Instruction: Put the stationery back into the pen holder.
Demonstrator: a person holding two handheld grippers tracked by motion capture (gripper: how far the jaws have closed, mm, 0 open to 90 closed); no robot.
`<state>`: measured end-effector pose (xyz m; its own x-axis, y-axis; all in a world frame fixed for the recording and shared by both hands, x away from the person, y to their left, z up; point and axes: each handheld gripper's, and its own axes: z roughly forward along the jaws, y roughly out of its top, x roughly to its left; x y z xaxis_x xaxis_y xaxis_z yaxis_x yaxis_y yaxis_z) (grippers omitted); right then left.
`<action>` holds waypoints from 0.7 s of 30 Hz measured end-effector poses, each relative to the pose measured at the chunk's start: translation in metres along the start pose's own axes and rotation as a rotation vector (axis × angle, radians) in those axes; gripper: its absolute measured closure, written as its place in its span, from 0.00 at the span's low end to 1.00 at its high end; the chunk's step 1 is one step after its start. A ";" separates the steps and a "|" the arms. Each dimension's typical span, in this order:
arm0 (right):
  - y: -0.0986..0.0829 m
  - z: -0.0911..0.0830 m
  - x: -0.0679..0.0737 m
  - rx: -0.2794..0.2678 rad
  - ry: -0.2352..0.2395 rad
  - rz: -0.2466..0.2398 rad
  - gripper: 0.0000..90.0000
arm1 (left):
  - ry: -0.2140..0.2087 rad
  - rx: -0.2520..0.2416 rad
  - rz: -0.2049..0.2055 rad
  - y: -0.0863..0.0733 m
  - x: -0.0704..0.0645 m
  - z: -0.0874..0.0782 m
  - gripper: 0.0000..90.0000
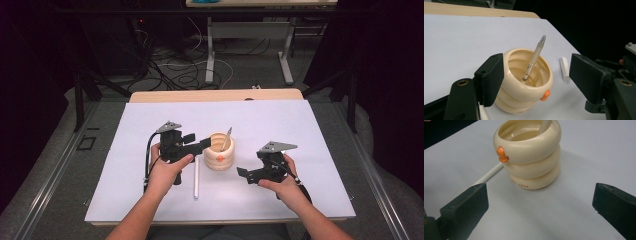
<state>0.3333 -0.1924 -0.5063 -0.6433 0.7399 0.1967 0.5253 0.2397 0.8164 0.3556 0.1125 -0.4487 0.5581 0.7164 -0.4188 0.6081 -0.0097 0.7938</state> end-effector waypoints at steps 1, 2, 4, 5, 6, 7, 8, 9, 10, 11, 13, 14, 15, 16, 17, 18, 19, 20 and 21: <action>0.000 0.000 0.000 0.000 -0.001 0.002 0.00 | 0.003 0.015 -0.016 -0.001 0.000 -0.001 0.31; 0.000 0.000 0.000 -0.001 0.000 0.007 0.00 | -0.001 0.030 -0.036 -0.001 0.001 -0.003 0.30; 0.000 0.000 0.000 0.000 0.000 0.008 0.00 | -0.003 0.040 -0.050 -0.003 0.003 -0.004 0.26; 0.000 0.000 0.000 0.001 0.000 0.004 0.00 | -0.009 0.049 -0.056 -0.003 0.005 -0.005 0.25; 0.000 0.000 0.000 0.001 0.000 0.004 0.00 | -0.014 0.056 -0.072 -0.004 0.006 -0.005 0.23; 0.000 0.000 -0.001 0.001 0.001 0.000 0.00 | -0.014 0.063 -0.079 -0.004 0.008 -0.005 0.22; 0.000 0.000 -0.001 -0.002 0.002 -0.007 0.00 | -0.008 0.068 -0.083 -0.005 0.010 -0.005 0.22; 0.000 0.000 0.000 0.003 0.002 0.002 0.00 | -0.004 0.073 -0.087 -0.005 0.011 -0.006 0.21; 0.000 0.000 0.000 0.007 0.002 0.003 0.00 | 0.002 0.078 -0.089 -0.006 0.013 -0.006 0.21; 0.000 0.000 0.000 0.008 0.003 0.004 0.00 | 0.004 0.085 -0.090 -0.007 0.014 -0.007 0.20; -0.001 0.000 0.000 0.005 0.004 0.007 0.00 | 0.011 0.105 -0.100 -0.008 0.016 -0.006 0.19; -0.001 0.000 -0.001 0.017 0.004 0.005 0.00 | 0.005 0.131 -0.104 -0.009 0.018 -0.007 0.18; -0.001 0.000 0.000 0.009 0.003 0.013 0.00 | 0.006 0.135 -0.104 -0.010 0.020 -0.006 0.18; -0.002 0.001 -0.001 0.008 0.001 0.013 0.00 | 0.009 0.137 -0.110 -0.012 0.021 -0.006 0.18; -0.002 0.001 -0.001 0.007 0.001 0.010 0.00 | 0.012 0.138 -0.117 -0.014 0.022 -0.006 0.18; -0.002 0.002 -0.001 0.007 0.000 0.012 0.00 | 0.009 0.151 -0.121 -0.015 0.024 -0.006 0.18; -0.002 0.002 -0.002 0.006 -0.001 0.011 0.00 | 0.016 0.154 -0.122 -0.016 0.025 -0.006 0.18; -0.002 0.001 -0.002 0.009 -0.001 0.012 0.00 | 0.018 0.156 -0.121 -0.017 0.026 -0.007 0.18; -0.002 0.001 -0.002 0.010 -0.003 0.016 0.00 | 0.023 0.153 -0.123 -0.018 0.027 -0.006 0.18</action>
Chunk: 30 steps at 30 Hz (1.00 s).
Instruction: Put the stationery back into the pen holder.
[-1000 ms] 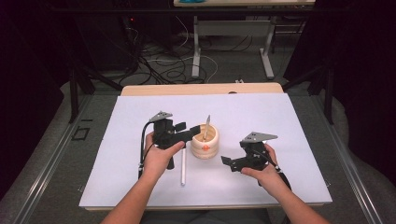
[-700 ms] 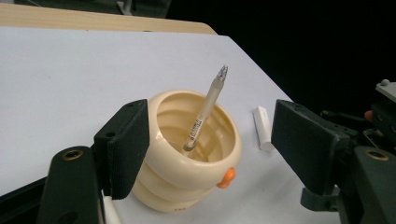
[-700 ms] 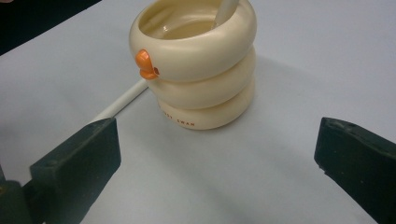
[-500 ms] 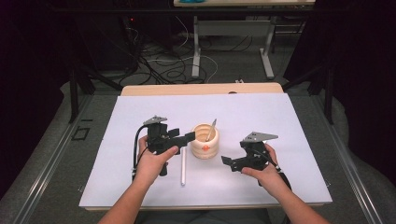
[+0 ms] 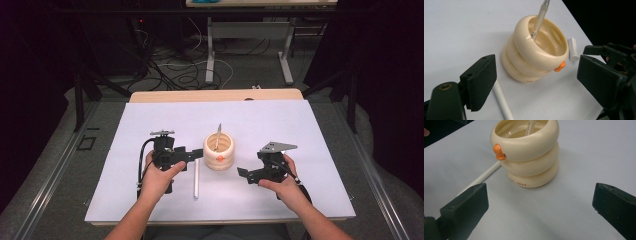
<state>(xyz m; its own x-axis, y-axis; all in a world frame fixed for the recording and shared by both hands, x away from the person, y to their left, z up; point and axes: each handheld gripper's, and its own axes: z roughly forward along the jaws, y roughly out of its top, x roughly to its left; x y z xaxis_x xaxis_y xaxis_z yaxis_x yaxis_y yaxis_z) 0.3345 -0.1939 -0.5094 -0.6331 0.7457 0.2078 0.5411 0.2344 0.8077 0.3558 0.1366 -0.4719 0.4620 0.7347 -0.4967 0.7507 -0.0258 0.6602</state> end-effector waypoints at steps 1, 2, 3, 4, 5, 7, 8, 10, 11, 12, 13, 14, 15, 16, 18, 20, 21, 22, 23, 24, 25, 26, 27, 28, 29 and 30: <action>0.000 0.000 -0.001 -0.003 -0.003 -0.003 0.00 | 0.010 -0.007 -0.007 -0.001 0.001 0.001 0.18; 0.000 0.000 -0.002 0.003 -0.006 -0.001 0.00 | 0.008 0.006 -0.008 -0.002 0.002 0.000 0.18; -0.001 0.000 -0.002 0.001 -0.008 0.003 0.00 | 0.008 0.000 -0.018 -0.002 0.003 0.000 0.18; -0.001 0.000 -0.003 -0.002 -0.010 0.015 0.00 | 0.016 -0.003 -0.016 -0.004 0.004 0.001 0.18; -0.001 0.000 -0.003 -0.002 -0.010 0.020 0.00 | 0.019 0.010 -0.018 -0.005 0.005 0.001 0.18; -0.001 0.001 -0.006 -0.005 -0.021 0.026 0.00 | 0.024 0.018 -0.035 -0.007 0.008 0.002 0.18; -0.001 0.001 -0.007 0.001 -0.025 0.024 0.00 | 0.035 0.027 -0.037 -0.008 0.010 0.002 0.18; -0.003 0.000 -0.009 0.004 -0.030 0.029 0.00 | 0.043 0.023 -0.044 -0.011 0.013 0.003 0.18; -0.003 -0.001 -0.009 0.009 -0.032 0.036 0.00 | 0.053 0.026 -0.043 -0.012 0.014 0.003 0.18; -0.003 -0.001 -0.009 0.001 -0.042 0.028 0.00 | 0.056 0.034 -0.050 -0.013 0.016 0.002 0.18; -0.003 -0.002 -0.010 0.006 -0.053 0.028 0.00 | 0.063 0.034 -0.051 -0.013 0.017 0.003 0.18; -0.003 -0.003 -0.010 0.008 -0.062 0.029 0.00 | 0.070 0.039 -0.055 -0.014 0.018 0.003 0.18; -0.003 -0.003 -0.010 0.008 -0.071 0.034 0.00 | 0.083 0.030 -0.060 -0.016 0.019 0.004 0.19; -0.003 -0.004 -0.011 0.011 -0.079 0.035 0.00 | 0.085 0.040 -0.064 -0.016 0.020 0.004 0.19; -0.003 -0.004 -0.013 0.021 -0.106 0.011 0.00 | 0.094 0.060 -0.067 -0.018 0.022 0.005 0.21; -0.004 -0.003 -0.013 0.046 -0.134 0.003 0.00 | 0.104 0.059 -0.077 -0.019 0.023 0.008 0.22; -0.005 -0.003 -0.013 0.054 -0.153 0.000 0.00 | 0.105 0.072 -0.072 -0.020 0.025 0.008 0.22; -0.006 -0.002 -0.014 0.061 -0.168 0.003 0.00 | 0.109 0.074 -0.078 -0.021 0.026 0.009 0.22; -0.006 -0.002 -0.015 0.064 -0.174 -0.004 0.00 | 0.114 0.071 -0.077 -0.022 0.026 0.010 0.23; -0.006 -0.002 -0.015 0.080 -0.183 0.007 0.00 | 0.120 0.072 -0.080 -0.022 0.027 0.010 0.24; -0.006 -0.002 -0.016 0.090 -0.192 0.010 0.00 | 0.125 0.078 -0.078 -0.023 0.028 0.010 0.24; -0.006 -0.003 -0.017 0.092 -0.197 0.016 0.00 | 0.125 0.084 -0.082 -0.022 0.028 0.010 0.24; -0.006 -0.003 -0.018 0.093 -0.202 0.015 0.00 | 0.134 0.070 -0.085 -0.023 0.028 0.011 0.24; -0.005 -0.004 -0.019 0.102 -0.208 0.018 0.00 | 0.137 0.072 -0.084 -0.023 0.029 0.011 0.24; -0.004 -0.005 -0.019 0.105 -0.218 0.026 0.00 | 0.138 0.073 -0.080 -0.023 0.029 0.011 0.24; -0.004 -0.007 -0.020 0.106 -0.225 0.028 0.00 | 0.137 0.070 -0.088 -0.023 0.029 0.011 0.24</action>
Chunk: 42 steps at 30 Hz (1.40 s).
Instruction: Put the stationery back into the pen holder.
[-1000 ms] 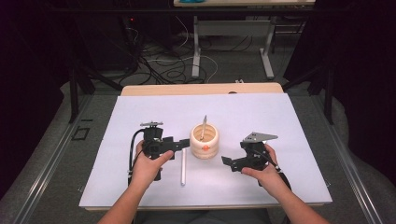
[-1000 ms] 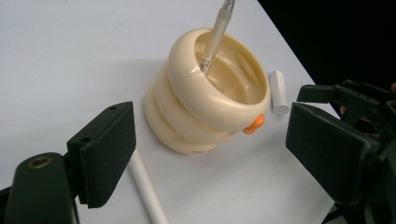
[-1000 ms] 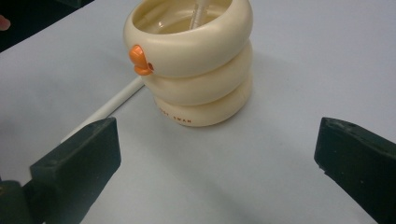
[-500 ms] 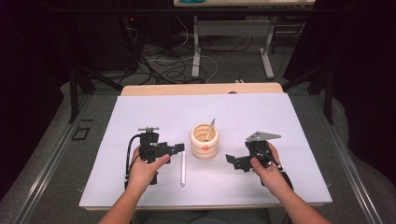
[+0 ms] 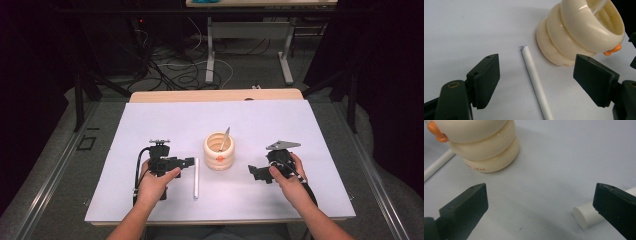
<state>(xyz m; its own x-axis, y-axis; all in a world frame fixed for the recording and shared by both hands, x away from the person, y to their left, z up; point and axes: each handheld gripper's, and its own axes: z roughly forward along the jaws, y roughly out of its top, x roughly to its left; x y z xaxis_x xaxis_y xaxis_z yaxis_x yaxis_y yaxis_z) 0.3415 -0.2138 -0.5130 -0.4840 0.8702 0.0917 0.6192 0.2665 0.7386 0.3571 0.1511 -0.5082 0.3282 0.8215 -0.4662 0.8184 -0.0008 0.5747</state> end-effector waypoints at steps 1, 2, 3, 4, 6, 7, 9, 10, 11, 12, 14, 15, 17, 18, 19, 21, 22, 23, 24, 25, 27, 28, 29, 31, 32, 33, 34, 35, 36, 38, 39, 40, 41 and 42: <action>0.001 -0.001 -0.001 -0.001 -0.004 0.008 0.00 | -0.001 0.001 -0.002 0.000 0.000 0.000 0.24; 0.001 -0.003 -0.003 0.004 -0.005 0.011 0.00 | 0.001 0.003 -0.002 0.000 0.001 0.000 0.24; 0.001 -0.004 -0.004 0.004 -0.016 0.017 0.00 | 0.002 0.012 0.004 0.000 0.001 0.000 0.25; 0.001 -0.006 -0.005 0.003 -0.023 0.025 0.00 | -0.002 0.027 0.003 0.000 0.002 -0.001 0.26; -0.001 -0.009 -0.008 0.008 -0.025 0.038 0.00 | 0.001 0.015 -0.017 -0.001 0.001 0.001 0.27; -0.002 -0.011 -0.010 0.005 -0.032 0.040 0.00 | 0.010 0.016 -0.025 -0.002 0.001 0.001 0.27; -0.005 -0.014 -0.014 0.010 -0.041 0.063 0.00 | 0.015 0.022 -0.023 -0.002 0.001 0.001 0.28; -0.007 -0.015 -0.017 0.011 -0.045 0.066 0.00 | 0.011 0.025 -0.028 -0.002 0.001 0.001 0.29; -0.009 -0.016 -0.020 0.011 -0.053 0.070 0.00 | 0.009 0.037 -0.028 -0.002 0.001 0.000 0.30; -0.010 -0.016 -0.022 0.012 -0.064 0.078 0.00 | 0.009 0.034 -0.033 -0.002 0.001 0.001 0.31; -0.014 -0.017 -0.028 0.005 -0.057 0.089 0.00 | 0.004 0.049 -0.047 -0.003 0.001 0.001 0.32; -0.015 -0.017 -0.030 0.003 -0.060 0.093 0.00 | 0.003 0.059 -0.054 -0.003 0.001 0.001 0.34; -0.018 -0.017 -0.033 -0.001 -0.064 0.099 0.00 | 0.013 0.069 -0.071 -0.003 0.000 0.002 0.39; -0.018 -0.017 -0.034 -0.006 -0.067 0.104 0.00 | 0.011 0.071 -0.085 -0.004 -0.001 0.003 0.41; -0.019 -0.017 -0.035 -0.010 -0.070 0.103 0.00 | 0.011 0.082 -0.085 -0.004 0.000 0.003 0.42; -0.020 -0.018 -0.036 -0.014 -0.062 0.109 0.00 | 0.003 0.109 -0.107 -0.004 0.000 0.006 0.45; -0.020 -0.018 -0.036 -0.015 -0.058 0.111 0.00 | 0.000 0.121 -0.120 -0.005 0.000 0.008 0.48; -0.021 -0.018 -0.036 -0.013 -0.055 0.111 0.00 | -0.004 0.143 -0.132 -0.005 0.000 0.010 0.49; -0.021 -0.018 -0.036 -0.011 -0.055 0.106 0.00 | -0.005 0.161 -0.145 -0.005 0.000 0.012 0.50; -0.022 -0.018 -0.035 -0.009 -0.051 0.107 0.00 | -0.008 0.181 -0.149 -0.005 0.001 0.013 0.51; -0.022 -0.017 -0.034 -0.013 -0.046 0.099 0.00 | -0.008 0.209 -0.158 -0.005 0.002 0.015 0.54; -0.022 -0.017 -0.034 -0.012 -0.042 0.099 0.00 | -0.004 0.212 -0.164 -0.005 0.002 0.016 0.55; -0.022 -0.017 -0.033 -0.012 -0.042 0.099 0.00 | -0.004 0.209 -0.166 -0.006 0.002 0.018 0.56; -0.022 -0.017 -0.033 -0.013 -0.039 0.094 0.00 | 0.001 0.220 -0.174 -0.006 0.002 0.020 0.58; -0.022 -0.017 -0.032 -0.013 -0.040 0.091 0.00 | 0.000 0.227 -0.175 -0.007 0.003 0.022 0.60; -0.022 -0.017 -0.032 -0.011 -0.041 0.088 0.00 | 0.005 0.231 -0.176 -0.007 0.002 0.024 0.60; -0.022 -0.016 -0.032 -0.009 -0.037 0.091 0.00 | 0.004 0.234 -0.185 -0.008 0.002 0.026 0.61; -0.022 -0.016 -0.032 -0.007 -0.036 0.090 0.00 | 0.003 0.241 -0.180 -0.009 0.002 0.027 0.61; -0.022 -0.016 -0.032 -0.005 -0.036 0.087 0.00 | 0.005 0.254 -0.173 -0.009 0.002 0.028 0.62; -0.022 -0.015 -0.031 -0.005 -0.032 0.090 0.00 | 0.006 0.265 -0.176 -0.010 0.001 0.031 0.65; -0.022 -0.015 -0.031 -0.004 -0.028 0.089 0.00 | 0.005 0.264 -0.178 -0.010 0.000 0.033 0.65; -0.022 -0.015 -0.031 -0.004 -0.027 0.083 0.00 | 0.002 0.267 -0.196 -0.011 -0.002 0.035 0.66; -0.022 -0.014 -0.030 -0.003 -0.027 0.083 0.00 | 0.006 0.274 -0.177 -0.011 -0.002 0.036 0.66; -0.023 -0.014 -0.030 -0.001 -0.027 0.078 0.00 | 0.008 0.281 -0.164 -0.011 -0.002 0.037 0.68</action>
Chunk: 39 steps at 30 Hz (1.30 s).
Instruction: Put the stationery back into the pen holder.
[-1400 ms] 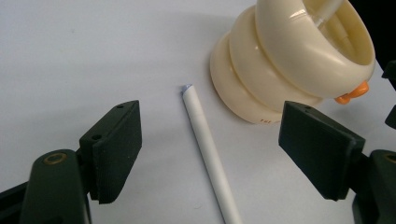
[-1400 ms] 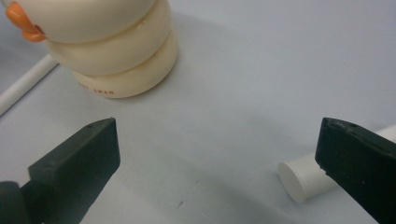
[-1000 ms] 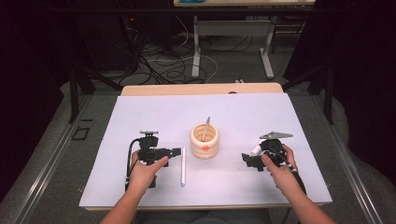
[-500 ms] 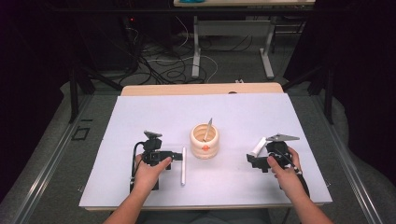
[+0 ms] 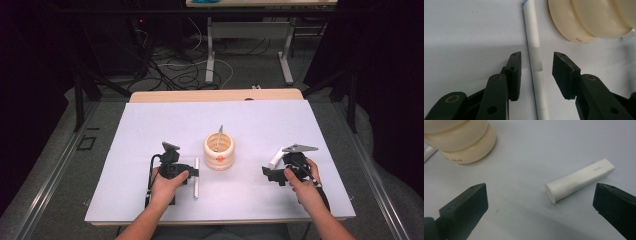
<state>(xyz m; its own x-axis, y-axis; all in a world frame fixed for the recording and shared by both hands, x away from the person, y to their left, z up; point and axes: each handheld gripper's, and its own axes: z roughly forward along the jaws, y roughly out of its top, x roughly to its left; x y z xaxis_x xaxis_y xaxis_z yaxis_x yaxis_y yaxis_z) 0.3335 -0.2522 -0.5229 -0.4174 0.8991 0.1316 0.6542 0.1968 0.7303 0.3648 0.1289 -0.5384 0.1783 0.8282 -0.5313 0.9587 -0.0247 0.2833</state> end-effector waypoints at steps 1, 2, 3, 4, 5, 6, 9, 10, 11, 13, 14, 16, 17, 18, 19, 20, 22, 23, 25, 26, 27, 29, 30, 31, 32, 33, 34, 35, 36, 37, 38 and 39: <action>0.000 0.000 0.000 0.000 0.000 -0.001 0.00 | -0.005 0.001 -0.013 0.000 -0.001 0.001 0.69; 0.000 0.000 0.000 -0.001 0.000 0.000 0.00 | -0.002 -0.001 -0.009 0.000 -0.002 0.003 0.70; 0.000 0.000 0.000 -0.001 0.002 -0.001 0.00 | -0.005 0.010 -0.020 0.000 -0.003 0.003 0.70; 0.000 0.000 0.000 0.000 0.004 -0.001 0.00 | -0.002 0.006 -0.022 0.000 -0.003 0.005 0.71; 0.000 0.000 0.000 0.000 0.003 -0.002 0.00 | 0.004 0.013 -0.009 0.000 -0.003 0.005 0.72; 0.000 0.000 0.000 -0.001 0.003 -0.002 0.00 | 0.005 0.016 -0.007 0.000 -0.003 0.005 0.73; 0.000 0.000 0.000 0.000 0.004 -0.001 0.00 | 0.000 0.018 -0.023 0.001 -0.003 0.006 0.76; 0.000 0.000 0.000 0.000 0.004 -0.003 0.00 | -0.001 0.020 -0.031 0.001 -0.003 0.007 0.77; 0.000 0.000 0.000 0.000 0.002 -0.002 0.00 | 0.000 0.021 -0.039 0.001 -0.004 0.007 0.78; 0.000 0.001 0.000 -0.001 0.007 -0.001 0.00 | -0.001 0.012 -0.055 0.001 -0.004 0.008 0.80; 0.000 0.001 0.000 -0.001 0.008 -0.001 0.00 | 0.002 0.026 -0.035 0.001 -0.001 0.007 0.80; 0.000 0.001 0.001 -0.002 0.008 -0.002 0.00 | -0.001 0.022 -0.044 0.001 0.000 0.007 0.81; 0.000 0.001 0.000 -0.002 0.008 -0.002 0.00 | -0.008 0.024 -0.061 0.001 0.000 0.007 0.82; 0.000 0.001 0.000 -0.002 0.008 -0.001 0.00 | -0.016 0.026 -0.077 0.001 0.001 0.007 0.83; 0.000 0.001 0.000 -0.002 0.009 -0.002 0.00 | -0.012 0.030 -0.058 0.002 0.003 0.007 0.83; 0.000 0.001 0.000 -0.002 0.009 -0.001 0.00 | -0.014 0.035 -0.064 0.002 0.003 0.006 0.84; 0.000 0.001 0.000 -0.002 0.010 0.000 0.00 | -0.025 0.030 -0.088 0.002 0.003 0.007 0.85; 0.000 0.001 0.000 -0.003 0.012 -0.001 0.00 | -0.033 0.033 -0.106 0.002 0.003 0.007 0.85; 0.000 0.001 0.000 -0.002 0.012 -0.001 0.00 | -0.033 0.028 -0.115 0.002 0.003 0.008 0.85; 0.000 0.001 0.000 -0.001 0.010 -0.001 0.00 | -0.033 0.033 -0.109 0.002 0.003 0.007 0.86; 0.000 0.001 0.000 -0.001 0.010 -0.001 0.00 | -0.034 0.029 -0.114 0.002 0.002 0.008 0.86; 0.000 0.001 0.000 -0.001 0.013 -0.001 0.00 | -0.033 0.032 -0.110 0.002 0.003 0.007 0.87; 0.000 0.001 0.000 -0.001 0.012 -0.002 0.00 | -0.034 0.031 -0.110 0.002 0.003 0.007 0.87; 0.000 0.001 0.000 -0.001 0.011 -0.003 0.00 | -0.027 0.033 -0.094 0.002 0.004 0.007 0.87; 0.000 0.001 0.000 0.000 0.011 -0.002 0.00 | -0.028 0.033 -0.097 0.002 0.003 0.007 0.87; 0.000 0.001 -0.001 -0.001 0.010 -0.006 0.00 | -0.028 0.033 -0.094 0.002 0.003 0.007 0.87; 0.000 0.001 -0.001 -0.002 0.009 -0.007 0.00 | -0.026 0.035 -0.085 0.002 0.004 0.007 0.87; 0.000 0.001 -0.001 -0.002 0.008 -0.006 0.00 | -0.028 0.033 -0.094 0.002 0.003 0.007 0.87; 0.000 0.001 -0.001 0.002 0.010 0.001 0.00 | -0.029 0.027 -0.093 0.002 0.003 0.007 0.87; 0.000 0.001 -0.001 0.002 0.010 0.001 0.00 | -0.029 0.030 -0.083 0.002 0.004 0.007 0.87; 0.000 0.001 -0.001 0.003 0.010 0.001 0.00 | -0.031 0.031 -0.081 0.002 0.004 0.007 0.87; 0.000 0.001 -0.001 0.001 0.009 -0.007 0.00 | -0.031 0.030 -0.081 0.002 0.004 0.007 0.87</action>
<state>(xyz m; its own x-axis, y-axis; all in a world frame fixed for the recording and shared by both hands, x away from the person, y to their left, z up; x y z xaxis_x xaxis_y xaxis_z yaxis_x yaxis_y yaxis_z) 0.3344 -0.2532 -0.5240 -0.4271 0.8944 0.1326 0.6517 0.2029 0.7308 0.3687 0.1278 -0.5459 0.1059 0.8102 -0.5765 0.9765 0.0248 0.2143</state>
